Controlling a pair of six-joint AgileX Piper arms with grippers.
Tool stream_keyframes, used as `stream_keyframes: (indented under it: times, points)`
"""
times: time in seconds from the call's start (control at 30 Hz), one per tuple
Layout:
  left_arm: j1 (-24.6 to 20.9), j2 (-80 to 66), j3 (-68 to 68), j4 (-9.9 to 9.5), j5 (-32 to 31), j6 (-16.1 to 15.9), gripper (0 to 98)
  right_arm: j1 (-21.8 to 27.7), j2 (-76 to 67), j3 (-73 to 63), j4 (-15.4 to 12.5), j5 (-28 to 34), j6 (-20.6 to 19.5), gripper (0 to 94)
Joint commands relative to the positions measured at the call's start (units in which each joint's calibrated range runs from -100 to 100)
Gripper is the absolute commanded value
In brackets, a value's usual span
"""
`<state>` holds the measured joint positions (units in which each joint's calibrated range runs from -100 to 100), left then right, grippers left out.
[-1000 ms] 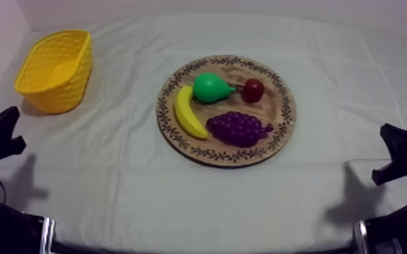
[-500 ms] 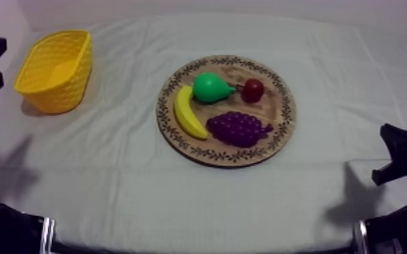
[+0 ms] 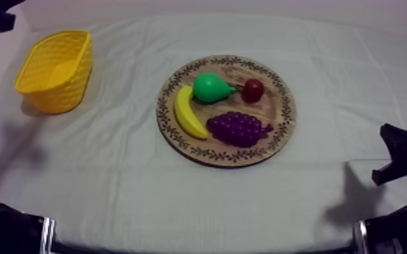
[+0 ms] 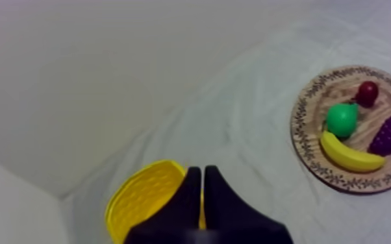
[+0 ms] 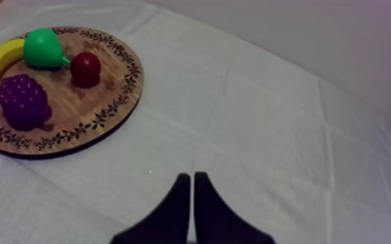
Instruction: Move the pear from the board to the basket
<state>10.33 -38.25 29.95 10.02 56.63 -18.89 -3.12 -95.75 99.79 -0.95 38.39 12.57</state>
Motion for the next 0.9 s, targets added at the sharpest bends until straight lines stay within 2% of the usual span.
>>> stream_keyframes:
  times: [0.0,0.07,0.17,0.23,0.37,0.7,0.77,0.87]
  points:
    - [2.2,5.6,-3.9,-0.31,1.1,-0.2,0.0,0.0,0.0,0.0,0.0,0.0,0.0,0.3]
    - [5.1,9.3,-7.1,-2.46,2.6,0.9,0.0,0.0,0.0,0.0,0.0,0.0,0.0,0.3]
    - [10.5,14.6,-11.2,-7.23,4.0,3.8,0.0,0.0,0.0,0.0,0.0,0.0,0.0,0.3]
    - [13.3,18.0,-13.3,-8.97,4.4,5.1,0.0,0.0,0.0,0.0,0.0,0.0,0.0,0.3]
    - [16.6,24.2,-17.9,-9.94,6.1,5.9,0.0,0.0,0.0,0.0,0.0,0.0,0.0,0.3]
    - [21.8,36.5,-28.2,-10.68,10.8,5.8,0.7,0.0,0.0,0.0,0.0,0.0,0.0,0.3]
    - [22.6,38.6,-29.2,-10.81,11.4,5.7,4.2,0.0,0.0,0.0,0.0,0.0,0.0,0.3]
    - [23.6,41.9,-30.8,-11.0,12.7,5.5,17.3,0.0,0.0,0.0,0.0,0.0,0.0,0.3]
